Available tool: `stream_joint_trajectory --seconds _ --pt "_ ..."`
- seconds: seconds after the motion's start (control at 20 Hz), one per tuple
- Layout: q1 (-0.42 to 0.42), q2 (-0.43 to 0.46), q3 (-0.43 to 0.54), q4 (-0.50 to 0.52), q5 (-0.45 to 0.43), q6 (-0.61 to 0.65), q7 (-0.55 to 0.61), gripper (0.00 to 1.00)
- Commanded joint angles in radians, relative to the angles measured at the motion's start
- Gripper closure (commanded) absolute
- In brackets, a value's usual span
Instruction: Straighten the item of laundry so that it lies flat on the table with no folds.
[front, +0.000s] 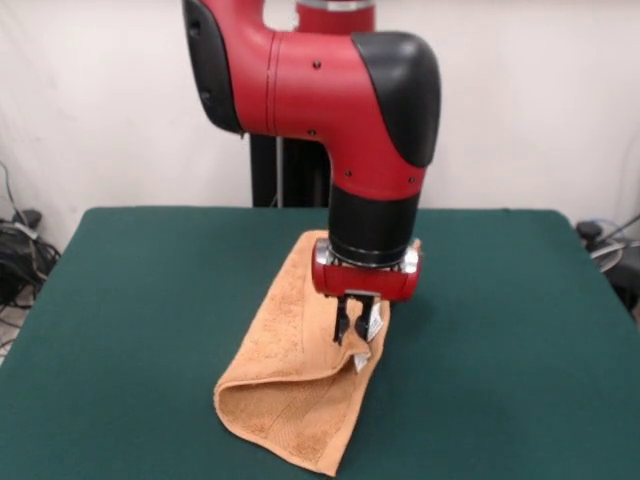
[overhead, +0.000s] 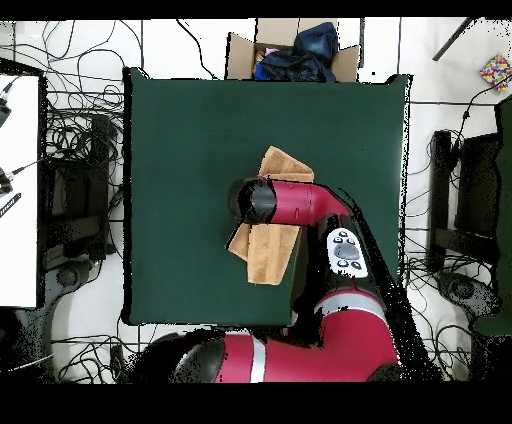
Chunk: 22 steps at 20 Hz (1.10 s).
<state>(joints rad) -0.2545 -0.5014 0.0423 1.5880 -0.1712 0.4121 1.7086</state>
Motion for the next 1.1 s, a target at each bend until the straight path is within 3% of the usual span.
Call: stream_joint_trajectory --seconds 0.05,1.1 --pt "-0.013 -0.025 0.07 0.009 -0.006 0.096 0.03 1.0" --pt "-0.013 -0.033 0.075 0.043 -0.019 0.038 0.042 1.0"
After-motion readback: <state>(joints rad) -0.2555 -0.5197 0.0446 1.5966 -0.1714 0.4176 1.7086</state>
